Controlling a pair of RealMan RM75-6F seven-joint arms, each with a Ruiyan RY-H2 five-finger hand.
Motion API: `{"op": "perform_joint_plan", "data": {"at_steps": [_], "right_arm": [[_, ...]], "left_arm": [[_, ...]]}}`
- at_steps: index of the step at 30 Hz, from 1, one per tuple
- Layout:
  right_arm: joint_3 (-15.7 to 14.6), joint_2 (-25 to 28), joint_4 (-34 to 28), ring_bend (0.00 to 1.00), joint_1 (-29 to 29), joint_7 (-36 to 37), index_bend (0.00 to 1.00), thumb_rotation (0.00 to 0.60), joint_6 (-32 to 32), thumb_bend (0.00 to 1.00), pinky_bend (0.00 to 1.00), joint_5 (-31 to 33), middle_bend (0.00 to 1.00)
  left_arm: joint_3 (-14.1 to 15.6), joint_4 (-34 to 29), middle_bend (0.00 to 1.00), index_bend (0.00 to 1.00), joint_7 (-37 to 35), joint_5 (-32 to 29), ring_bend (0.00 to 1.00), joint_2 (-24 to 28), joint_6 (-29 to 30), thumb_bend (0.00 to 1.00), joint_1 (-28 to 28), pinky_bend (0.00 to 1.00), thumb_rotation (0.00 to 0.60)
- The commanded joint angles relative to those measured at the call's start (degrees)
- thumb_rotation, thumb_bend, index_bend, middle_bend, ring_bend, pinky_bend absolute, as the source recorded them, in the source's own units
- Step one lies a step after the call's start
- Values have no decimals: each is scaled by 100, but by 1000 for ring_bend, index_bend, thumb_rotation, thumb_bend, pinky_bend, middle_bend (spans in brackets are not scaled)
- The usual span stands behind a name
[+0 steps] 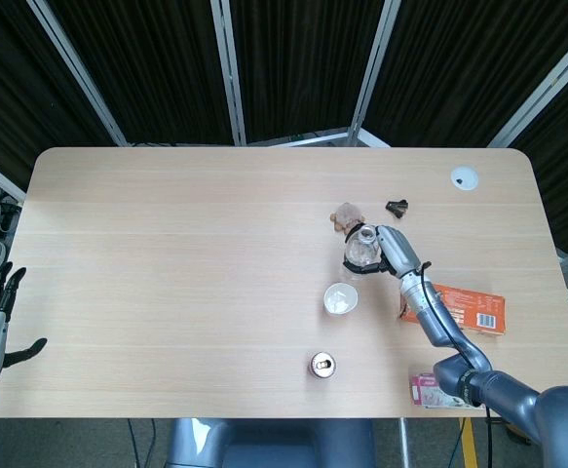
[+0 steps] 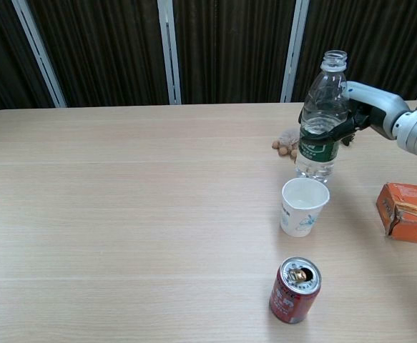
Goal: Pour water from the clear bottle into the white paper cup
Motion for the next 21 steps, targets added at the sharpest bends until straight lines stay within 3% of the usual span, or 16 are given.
{"op": "perform_joint_plan", "data": {"at_steps": [1,10,21], "right_arm": [[-73,-227,310,558,29,198,498,600,87,694,499,-93,638],[-199,-538,846,552,30,494,490,600,242,685,499,-221,634],[-313,-679,1198,468,36,758,417,600,202,453,499,-267,542]], "left_arm": [[-4,7,0,0,-3,-29,0,0,-24,0,-12,0,600],[-11,31,0,0,-8,-66,0,0,-53,0,-34,0,600],[7,21,0,0,0,-59,0,-4,-42,0,-36,0,600]]}}
